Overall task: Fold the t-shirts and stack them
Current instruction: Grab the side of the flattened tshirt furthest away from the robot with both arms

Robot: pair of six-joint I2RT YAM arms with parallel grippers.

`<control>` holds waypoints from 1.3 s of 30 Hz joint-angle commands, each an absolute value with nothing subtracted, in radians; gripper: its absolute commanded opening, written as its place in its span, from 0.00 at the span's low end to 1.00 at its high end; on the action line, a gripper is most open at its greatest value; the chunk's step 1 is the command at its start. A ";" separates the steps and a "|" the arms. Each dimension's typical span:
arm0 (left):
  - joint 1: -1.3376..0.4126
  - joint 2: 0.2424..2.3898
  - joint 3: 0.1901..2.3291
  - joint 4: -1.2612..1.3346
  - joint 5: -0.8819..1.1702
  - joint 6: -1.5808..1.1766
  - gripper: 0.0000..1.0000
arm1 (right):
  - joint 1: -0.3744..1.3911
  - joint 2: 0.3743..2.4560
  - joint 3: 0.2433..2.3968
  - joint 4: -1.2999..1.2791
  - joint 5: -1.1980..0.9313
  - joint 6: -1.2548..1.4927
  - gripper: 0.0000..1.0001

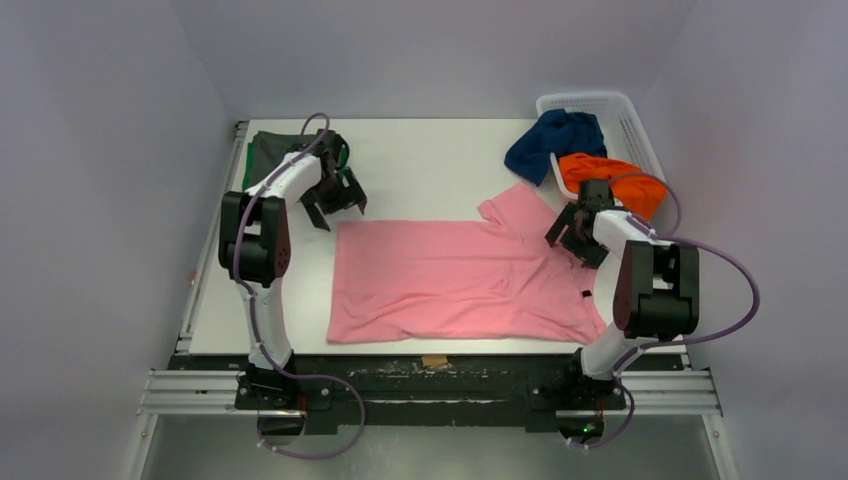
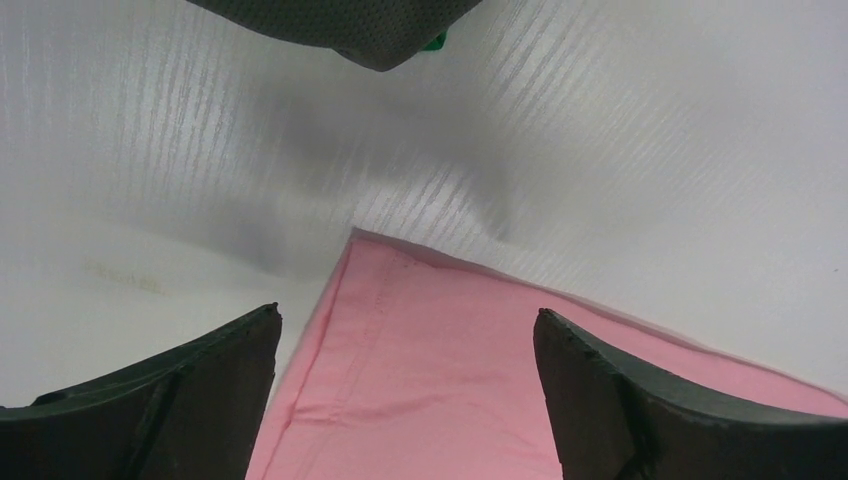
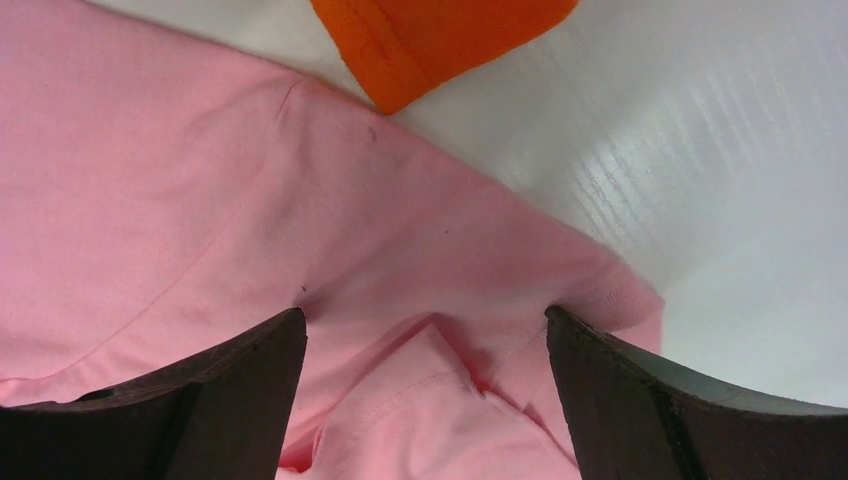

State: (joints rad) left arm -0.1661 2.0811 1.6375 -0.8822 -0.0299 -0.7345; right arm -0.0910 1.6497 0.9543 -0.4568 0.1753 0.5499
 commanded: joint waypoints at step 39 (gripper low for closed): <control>-0.253 2.260 1.947 -1.170 -0.128 -0.682 0.75 | -0.112 1.247 0.795 -0.348 0.068 0.481 0.87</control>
State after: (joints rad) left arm -0.2562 2.2665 1.9297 -1.1313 -0.0975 -0.6941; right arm -0.1070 1.2785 0.8101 -0.3824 0.1017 0.5018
